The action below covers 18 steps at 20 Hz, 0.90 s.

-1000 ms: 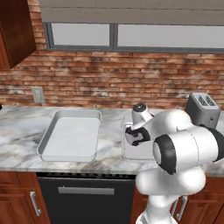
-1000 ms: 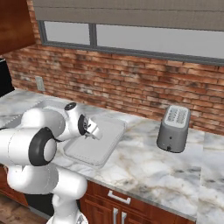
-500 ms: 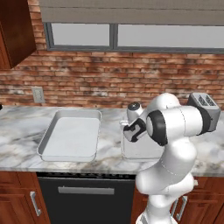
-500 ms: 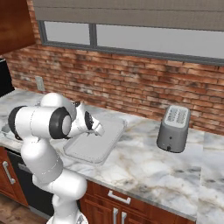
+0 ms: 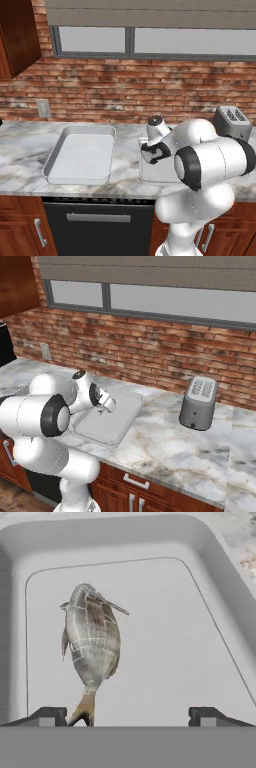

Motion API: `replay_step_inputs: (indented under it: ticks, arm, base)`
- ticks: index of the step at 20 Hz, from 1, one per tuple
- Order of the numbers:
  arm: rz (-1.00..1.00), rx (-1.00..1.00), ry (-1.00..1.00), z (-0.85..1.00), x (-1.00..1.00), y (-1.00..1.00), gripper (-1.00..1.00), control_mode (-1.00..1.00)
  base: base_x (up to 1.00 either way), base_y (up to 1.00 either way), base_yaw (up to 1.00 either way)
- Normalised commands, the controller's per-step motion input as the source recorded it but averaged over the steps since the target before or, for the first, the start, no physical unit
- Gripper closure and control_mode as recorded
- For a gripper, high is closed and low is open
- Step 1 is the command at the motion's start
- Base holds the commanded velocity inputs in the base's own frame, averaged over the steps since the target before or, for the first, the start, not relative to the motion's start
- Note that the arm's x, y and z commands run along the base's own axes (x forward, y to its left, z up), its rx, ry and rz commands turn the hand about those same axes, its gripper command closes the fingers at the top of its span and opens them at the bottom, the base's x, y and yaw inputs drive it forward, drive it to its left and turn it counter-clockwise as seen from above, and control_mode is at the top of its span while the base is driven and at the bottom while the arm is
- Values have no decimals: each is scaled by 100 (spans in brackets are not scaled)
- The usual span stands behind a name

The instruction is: Place one corn and one fish in each tupperware on the nearby counter, to pack two identical lunches.

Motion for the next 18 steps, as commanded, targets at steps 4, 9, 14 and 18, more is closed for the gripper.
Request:
replay_step_inputs:
  ticks: [4,9,14,18]
  arm:
    - [0,0,-4,89,-60,-10,-100,-100]
    - [1,0,-12,87,-78,-19,-100,-100]
    - [9,0,-21,77,-97,-9,-100,-100]
    - [12,0,-18,77,-97,-22,-100,-100]
  base:
    - [0,0,0]
    - [0,0,0]
    - [0,0,0]
    - [0,0,0]
